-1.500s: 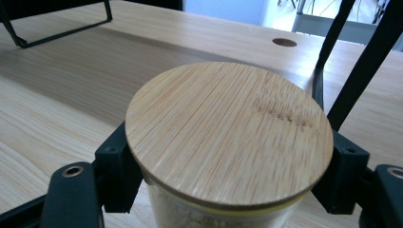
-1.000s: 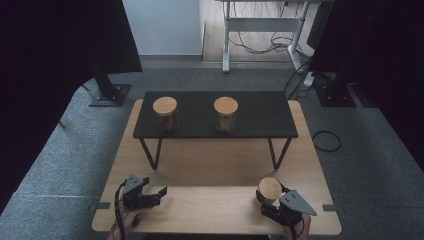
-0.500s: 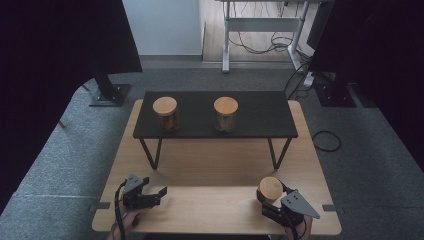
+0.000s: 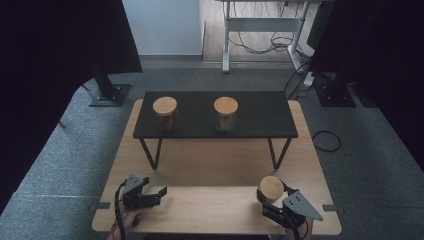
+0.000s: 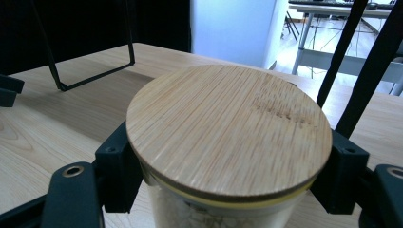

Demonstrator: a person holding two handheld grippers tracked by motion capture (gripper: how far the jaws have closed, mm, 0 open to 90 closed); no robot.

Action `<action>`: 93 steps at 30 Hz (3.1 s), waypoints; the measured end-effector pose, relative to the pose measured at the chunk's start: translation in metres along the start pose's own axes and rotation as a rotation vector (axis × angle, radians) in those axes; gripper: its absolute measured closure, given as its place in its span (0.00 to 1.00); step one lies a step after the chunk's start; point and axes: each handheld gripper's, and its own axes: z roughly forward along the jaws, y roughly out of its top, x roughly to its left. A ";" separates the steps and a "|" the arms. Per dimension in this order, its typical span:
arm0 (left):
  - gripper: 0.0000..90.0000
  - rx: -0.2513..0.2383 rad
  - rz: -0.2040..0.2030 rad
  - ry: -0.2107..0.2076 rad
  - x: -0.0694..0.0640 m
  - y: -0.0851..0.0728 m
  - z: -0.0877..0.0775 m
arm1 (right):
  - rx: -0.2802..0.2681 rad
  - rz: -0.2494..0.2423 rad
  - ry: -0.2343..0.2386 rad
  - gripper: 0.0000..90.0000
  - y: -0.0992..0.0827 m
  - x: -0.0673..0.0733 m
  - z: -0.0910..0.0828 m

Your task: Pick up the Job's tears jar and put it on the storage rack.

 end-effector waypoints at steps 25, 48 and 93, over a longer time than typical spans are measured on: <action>0.10 0.000 -0.001 0.003 0.000 0.000 0.000 | -0.054 -0.041 0.031 0.28 0.021 0.010 -0.012; 0.10 0.002 -0.001 0.000 0.000 0.000 0.000 | -0.096 -0.034 0.025 0.28 0.036 0.008 -0.017; 0.10 0.001 0.001 0.004 0.000 0.000 0.000 | -0.157 -0.049 0.018 0.28 0.059 0.005 -0.024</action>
